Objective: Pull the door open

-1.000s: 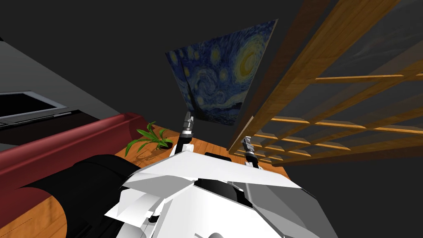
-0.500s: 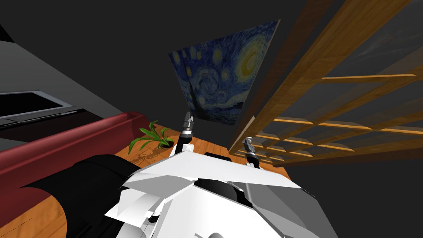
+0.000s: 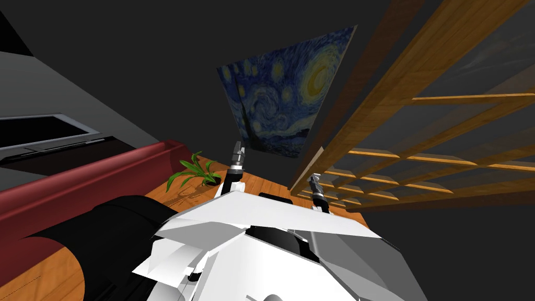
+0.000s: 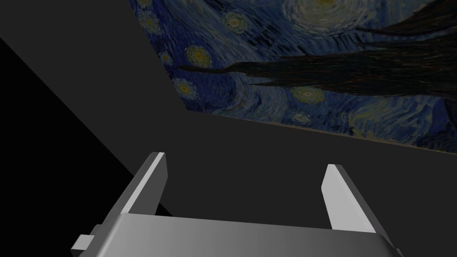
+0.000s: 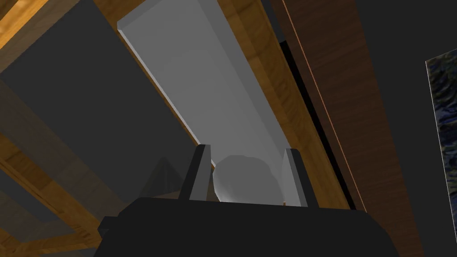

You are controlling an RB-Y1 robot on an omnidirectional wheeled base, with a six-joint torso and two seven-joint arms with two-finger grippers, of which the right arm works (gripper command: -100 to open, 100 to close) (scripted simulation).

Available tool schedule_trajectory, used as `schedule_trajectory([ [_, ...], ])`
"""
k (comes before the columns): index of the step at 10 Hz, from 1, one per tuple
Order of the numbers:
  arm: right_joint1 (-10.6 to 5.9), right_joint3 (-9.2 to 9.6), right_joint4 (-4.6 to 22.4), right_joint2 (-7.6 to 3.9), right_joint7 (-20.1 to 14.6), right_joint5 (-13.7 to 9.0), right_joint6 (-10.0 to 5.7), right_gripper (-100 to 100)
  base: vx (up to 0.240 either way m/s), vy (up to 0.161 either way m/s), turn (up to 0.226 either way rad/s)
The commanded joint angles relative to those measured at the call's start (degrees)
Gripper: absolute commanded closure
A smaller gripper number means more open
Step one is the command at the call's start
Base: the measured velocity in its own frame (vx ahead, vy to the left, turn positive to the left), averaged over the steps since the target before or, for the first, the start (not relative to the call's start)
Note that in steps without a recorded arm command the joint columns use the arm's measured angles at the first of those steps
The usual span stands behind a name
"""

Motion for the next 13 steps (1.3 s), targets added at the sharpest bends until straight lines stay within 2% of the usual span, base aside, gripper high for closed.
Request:
schedule_trajectory([
  [1,1.11,-0.03,-0.3,-0.68,-2.9,-0.8,0.74,100,-0.016,0.007,0.041],
  [3,1.23,0.25,-0.2,-0.93,-5.2,-1.4,0.71,100,-0.024,0.008,0.045],
  [5,1.23,0.25,-0.2,-0.93,-5.2,-1.4,0.71,100,-0.004,0.001,-0.005],
  [7,1.40,0.90,-0.1,-1.41,-8.9,-2.6,0.64,100,-0.022,-0.001,0.061],
  [9,1.40,0.90,-0.1,-1.41,-9.9,-2.6,0.64,100,-0.018,0.004,0.010],
  [13,1.65,1.89,0.0,-2.14,-16.5,-4.5,0.52,100,-0.023,0.003,0.044],
])
